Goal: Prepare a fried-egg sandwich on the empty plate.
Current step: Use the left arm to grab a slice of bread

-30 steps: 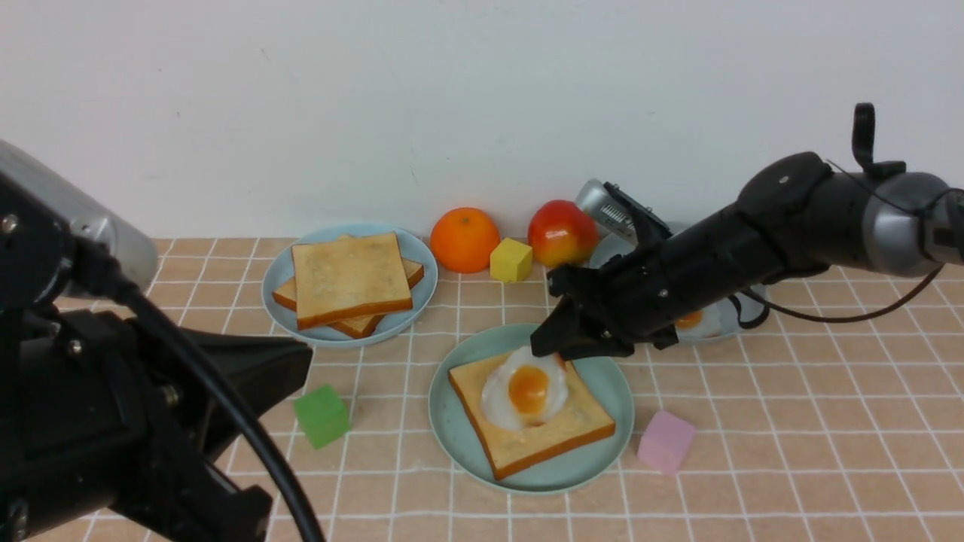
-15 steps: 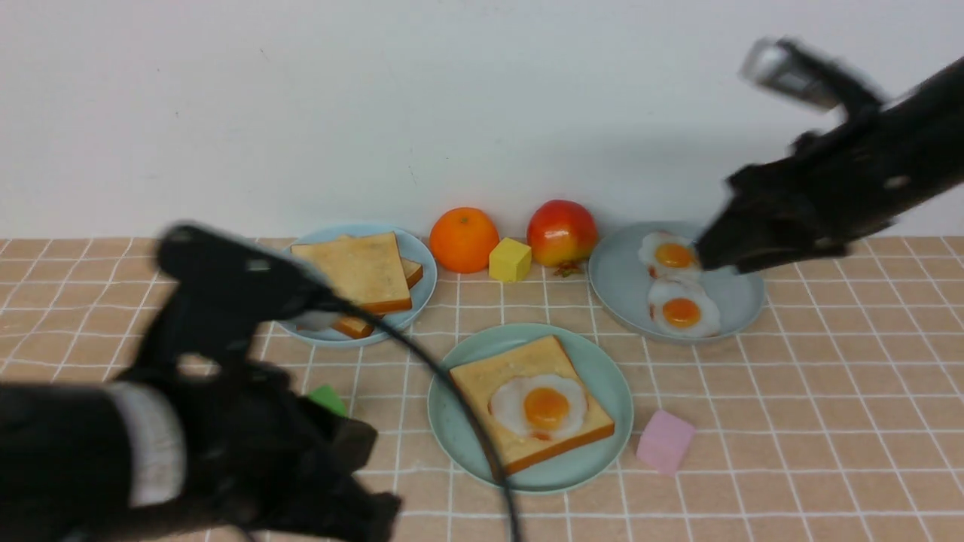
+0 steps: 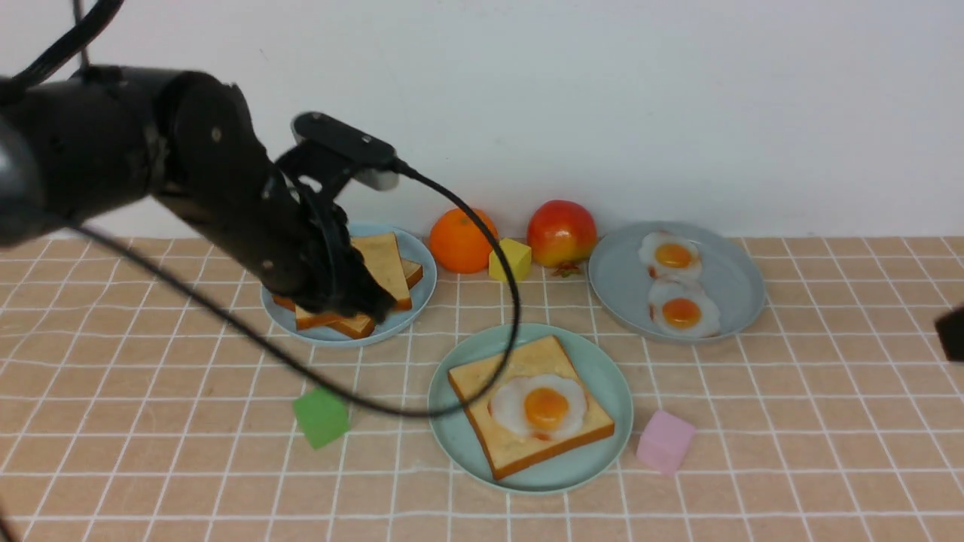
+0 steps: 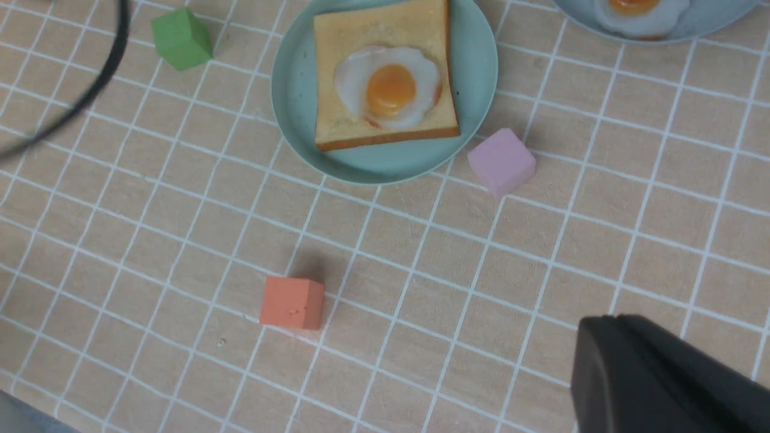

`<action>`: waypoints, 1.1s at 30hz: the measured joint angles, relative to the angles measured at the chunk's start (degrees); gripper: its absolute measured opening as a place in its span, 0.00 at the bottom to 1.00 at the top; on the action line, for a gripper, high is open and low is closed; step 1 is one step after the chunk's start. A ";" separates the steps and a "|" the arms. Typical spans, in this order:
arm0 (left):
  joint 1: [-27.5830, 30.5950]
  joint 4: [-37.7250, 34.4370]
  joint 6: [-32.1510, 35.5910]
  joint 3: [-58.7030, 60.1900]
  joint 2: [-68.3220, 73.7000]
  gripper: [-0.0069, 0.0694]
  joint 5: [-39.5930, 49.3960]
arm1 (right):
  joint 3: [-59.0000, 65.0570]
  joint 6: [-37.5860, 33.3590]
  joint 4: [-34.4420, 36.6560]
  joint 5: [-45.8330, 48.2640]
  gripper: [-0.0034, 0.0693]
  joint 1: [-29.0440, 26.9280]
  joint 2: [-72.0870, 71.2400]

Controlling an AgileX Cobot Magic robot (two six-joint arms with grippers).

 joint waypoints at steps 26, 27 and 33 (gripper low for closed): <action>3.65 2.68 27.21 -9.57 19.70 0.52 -12.20 | 3.78 0.06 1.95 -1.39 0.06 0.00 -4.81; 3.65 2.66 27.21 -9.57 19.81 0.51 -12.42 | 3.78 0.06 2.13 -1.39 0.06 0.00 -4.81; 3.65 3.02 27.36 -9.62 21.47 0.48 -13.07 | 3.78 0.06 3.77 -1.39 0.06 0.00 -4.81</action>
